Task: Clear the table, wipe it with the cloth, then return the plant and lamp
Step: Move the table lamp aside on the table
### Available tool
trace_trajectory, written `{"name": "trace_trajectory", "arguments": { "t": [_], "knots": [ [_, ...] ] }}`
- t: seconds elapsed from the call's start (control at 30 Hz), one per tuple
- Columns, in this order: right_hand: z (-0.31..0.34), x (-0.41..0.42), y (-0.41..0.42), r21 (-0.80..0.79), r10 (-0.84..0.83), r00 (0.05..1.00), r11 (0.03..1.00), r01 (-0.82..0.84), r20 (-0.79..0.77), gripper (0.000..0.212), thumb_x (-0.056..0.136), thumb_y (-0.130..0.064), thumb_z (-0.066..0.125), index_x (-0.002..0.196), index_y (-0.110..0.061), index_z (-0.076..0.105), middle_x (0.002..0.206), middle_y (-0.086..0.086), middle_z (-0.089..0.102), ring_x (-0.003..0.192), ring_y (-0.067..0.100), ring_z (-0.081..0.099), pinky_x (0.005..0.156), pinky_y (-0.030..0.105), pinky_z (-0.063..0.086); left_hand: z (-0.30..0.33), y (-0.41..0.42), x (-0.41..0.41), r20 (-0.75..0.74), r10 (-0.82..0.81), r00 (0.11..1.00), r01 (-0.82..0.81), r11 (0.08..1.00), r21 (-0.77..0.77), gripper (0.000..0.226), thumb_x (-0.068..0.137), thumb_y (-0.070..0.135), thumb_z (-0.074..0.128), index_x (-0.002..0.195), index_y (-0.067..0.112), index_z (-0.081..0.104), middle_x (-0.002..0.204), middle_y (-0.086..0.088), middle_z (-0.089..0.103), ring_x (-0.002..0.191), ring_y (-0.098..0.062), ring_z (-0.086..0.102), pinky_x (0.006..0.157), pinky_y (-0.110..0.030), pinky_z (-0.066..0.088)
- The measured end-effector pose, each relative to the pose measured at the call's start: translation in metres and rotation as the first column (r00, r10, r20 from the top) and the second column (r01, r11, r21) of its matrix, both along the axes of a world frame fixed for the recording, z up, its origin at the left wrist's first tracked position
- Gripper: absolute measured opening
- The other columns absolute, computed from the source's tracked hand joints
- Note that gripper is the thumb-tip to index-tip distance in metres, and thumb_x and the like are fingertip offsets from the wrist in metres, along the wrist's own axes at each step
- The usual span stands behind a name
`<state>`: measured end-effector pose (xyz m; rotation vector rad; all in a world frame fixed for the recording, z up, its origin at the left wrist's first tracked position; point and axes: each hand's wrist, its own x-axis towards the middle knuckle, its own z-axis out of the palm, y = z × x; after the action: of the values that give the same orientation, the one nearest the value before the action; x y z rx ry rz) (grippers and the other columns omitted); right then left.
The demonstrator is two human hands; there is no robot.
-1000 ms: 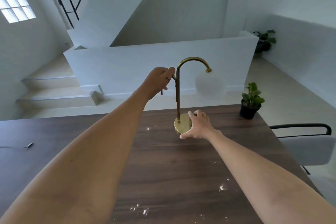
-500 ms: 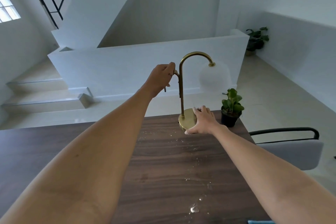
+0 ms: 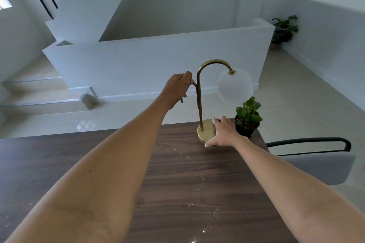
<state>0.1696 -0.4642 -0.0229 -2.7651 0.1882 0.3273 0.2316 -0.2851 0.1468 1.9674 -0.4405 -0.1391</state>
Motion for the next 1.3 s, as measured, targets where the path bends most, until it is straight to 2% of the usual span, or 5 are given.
{"name": "trace_trajectory", "arguments": {
  "t": [0.33, 1.0, 1.1, 1.17, 1.3],
  "knots": [
    [-0.018, 0.015, -0.015, 0.032, -0.011, 0.999, 0.999, 0.012, -0.046, 0.131, 0.064, -0.057, 0.085, 0.160, -0.011, 0.008, 0.158, 0.013, 0.017, 0.149, 0.033, 0.015, 0.120, 0.047, 0.026, -0.020, -0.020, 0.016, -0.064, 0.018, 0.998, -0.017, 1.000, 0.007, 0.027, 0.096, 0.022, 0.036, 0.074, 0.009, 0.044, 0.080, -0.012, 0.039, 0.069, -0.019, 0.037, 0.060, -0.025, 0.044],
    [-0.030, 0.020, -0.010, 0.091, -0.026, 0.991, 0.995, 0.038, -0.131, 0.127, 0.071, -0.046, 0.085, 0.161, -0.012, 0.002, 0.166, 0.009, 0.003, 0.153, 0.033, 0.006, 0.122, 0.049, 0.023, -0.032, -0.027, 0.019, -0.092, 0.004, 0.996, -0.006, 1.000, -0.023, 0.027, 0.098, 0.021, 0.035, 0.076, 0.009, 0.045, 0.070, -0.006, 0.039, 0.068, -0.020, 0.038, 0.066, -0.028, 0.047],
    [-0.026, 0.014, -0.010, 0.057, -0.023, 0.990, 0.998, 0.031, -0.138, 0.123, 0.077, -0.046, 0.083, 0.161, -0.008, 0.002, 0.169, 0.011, -0.005, 0.156, 0.032, 0.000, 0.125, 0.050, 0.016, -0.033, -0.025, 0.017, -0.116, 0.024, 0.993, -0.025, 1.000, -0.006, 0.033, 0.101, 0.024, 0.038, 0.088, 0.000, 0.056, 0.083, -0.002, 0.057, 0.074, -0.019, 0.055, 0.075, -0.033, 0.049],
    [-0.021, 0.007, -0.010, 0.039, -0.028, 0.988, 0.999, 0.035, -0.152, 0.118, 0.081, -0.045, 0.080, 0.161, -0.007, 0.002, 0.169, 0.012, -0.007, 0.156, 0.032, 0.001, 0.125, 0.050, 0.016, -0.032, -0.022, 0.014, -0.098, 0.054, 0.994, -0.053, 0.999, 0.013, 0.035, 0.104, 0.028, 0.040, 0.105, -0.001, 0.058, 0.097, -0.002, 0.065, 0.081, -0.018, 0.060, 0.071, -0.030, 0.048],
    [-0.002, -0.016, -0.008, 0.028, -0.027, 0.983, 0.999, 0.032, -0.180, 0.106, 0.086, -0.045, 0.076, 0.160, -0.009, 0.010, 0.169, 0.012, 0.004, 0.154, 0.034, 0.017, 0.121, 0.052, 0.024, -0.034, -0.011, -0.001, 0.015, 0.071, 0.997, -0.072, 0.991, 0.110, 0.031, 0.105, 0.036, 0.039, 0.119, 0.011, 0.050, 0.114, -0.010, 0.057, 0.078, -0.014, 0.055, 0.064, -0.023, 0.045]
  ]
}}
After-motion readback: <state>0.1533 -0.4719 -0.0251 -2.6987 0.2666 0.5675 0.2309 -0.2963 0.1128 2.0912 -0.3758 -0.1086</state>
